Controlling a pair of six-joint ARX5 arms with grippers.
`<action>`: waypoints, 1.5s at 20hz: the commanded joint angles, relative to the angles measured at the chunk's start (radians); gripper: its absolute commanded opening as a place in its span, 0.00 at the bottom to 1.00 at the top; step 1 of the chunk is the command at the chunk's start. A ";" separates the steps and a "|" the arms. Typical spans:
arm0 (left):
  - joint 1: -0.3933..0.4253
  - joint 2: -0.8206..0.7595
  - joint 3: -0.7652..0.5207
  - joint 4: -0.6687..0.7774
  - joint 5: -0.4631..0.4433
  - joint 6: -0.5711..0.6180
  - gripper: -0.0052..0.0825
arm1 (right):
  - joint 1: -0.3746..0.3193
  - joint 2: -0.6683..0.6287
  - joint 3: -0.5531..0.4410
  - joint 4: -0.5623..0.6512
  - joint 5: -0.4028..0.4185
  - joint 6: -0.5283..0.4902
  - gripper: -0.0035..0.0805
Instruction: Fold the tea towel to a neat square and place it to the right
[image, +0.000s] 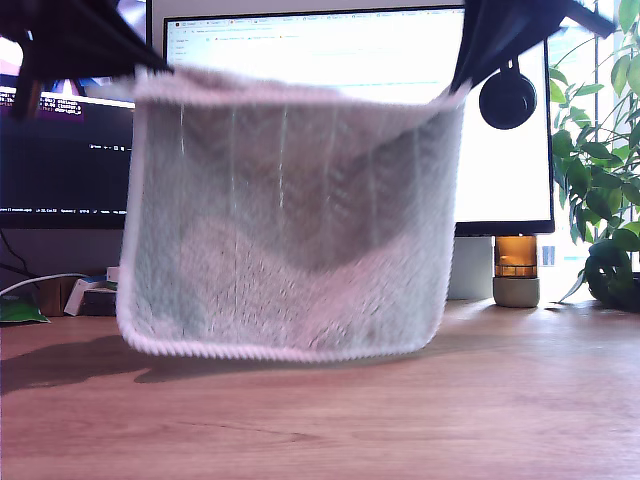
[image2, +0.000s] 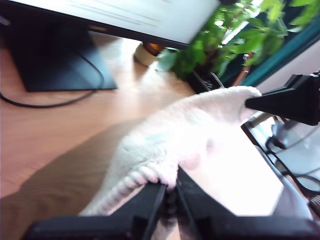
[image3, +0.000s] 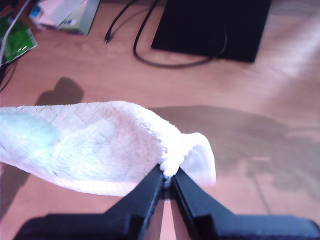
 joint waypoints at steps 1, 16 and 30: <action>0.008 0.045 0.060 0.017 0.002 0.011 0.04 | -0.002 0.013 0.010 0.053 0.002 0.002 0.03; 0.021 0.115 0.213 -0.458 0.049 0.232 0.04 | 0.006 0.020 0.016 -0.113 -0.009 -0.004 0.03; -0.045 0.114 0.040 -0.572 0.048 0.301 0.04 | 0.074 0.020 -0.130 -0.245 -0.010 -0.029 0.03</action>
